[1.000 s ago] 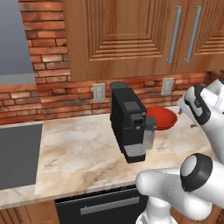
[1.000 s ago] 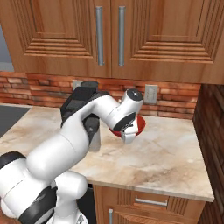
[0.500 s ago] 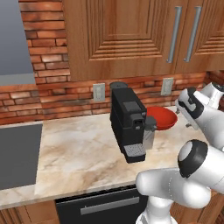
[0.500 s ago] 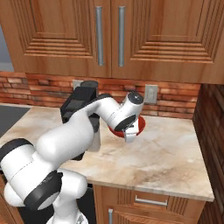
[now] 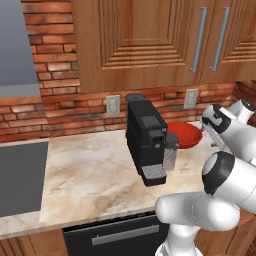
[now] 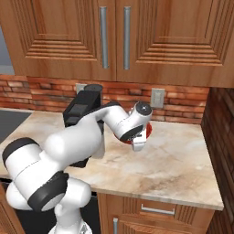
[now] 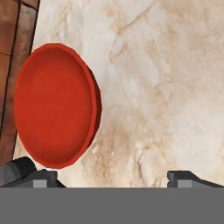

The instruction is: Place the two vegetables and bowl onto the tray for setting up a vegetable dip station.

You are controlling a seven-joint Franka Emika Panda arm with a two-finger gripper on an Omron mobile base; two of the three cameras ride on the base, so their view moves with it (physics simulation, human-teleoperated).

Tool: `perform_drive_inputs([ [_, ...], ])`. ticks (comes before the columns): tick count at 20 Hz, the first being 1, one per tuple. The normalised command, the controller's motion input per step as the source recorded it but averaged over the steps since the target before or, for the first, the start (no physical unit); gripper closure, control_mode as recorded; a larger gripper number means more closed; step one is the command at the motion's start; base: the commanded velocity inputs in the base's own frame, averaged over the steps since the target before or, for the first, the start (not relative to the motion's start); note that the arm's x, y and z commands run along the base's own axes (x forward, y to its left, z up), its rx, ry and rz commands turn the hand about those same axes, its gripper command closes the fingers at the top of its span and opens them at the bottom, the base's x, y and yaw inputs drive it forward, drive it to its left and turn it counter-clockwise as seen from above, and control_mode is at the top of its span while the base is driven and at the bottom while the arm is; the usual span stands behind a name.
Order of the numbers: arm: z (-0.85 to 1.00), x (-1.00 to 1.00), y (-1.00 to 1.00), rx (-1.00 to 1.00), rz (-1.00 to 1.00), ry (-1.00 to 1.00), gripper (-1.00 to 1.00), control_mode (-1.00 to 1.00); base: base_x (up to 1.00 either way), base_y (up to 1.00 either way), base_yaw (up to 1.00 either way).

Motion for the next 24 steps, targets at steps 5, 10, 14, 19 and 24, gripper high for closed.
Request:
perform_drive_inputs([
  [5,-0.16,0.11,-0.09,0.01,0.0,-0.02,-1.0,-1.0,0.0,0.0,0.0],
  [10,-0.17,0.21,-0.02,0.0,0.0,-0.02,-1.0,-1.0,0.0,0.0,0.0],
  [14,-0.15,0.29,0.0,0.0,0.0,-0.03,-1.0,-1.0,0.0,0.0,0.0],
  [19,-0.12,0.23,-0.01,0.02,0.0,0.0,-1.0,-1.0,0.0,0.0,0.0],
  [24,-0.21,0.18,-0.05,0.02,0.0,-0.01,-1.0,-1.0,0.0,0.0,0.0],
])
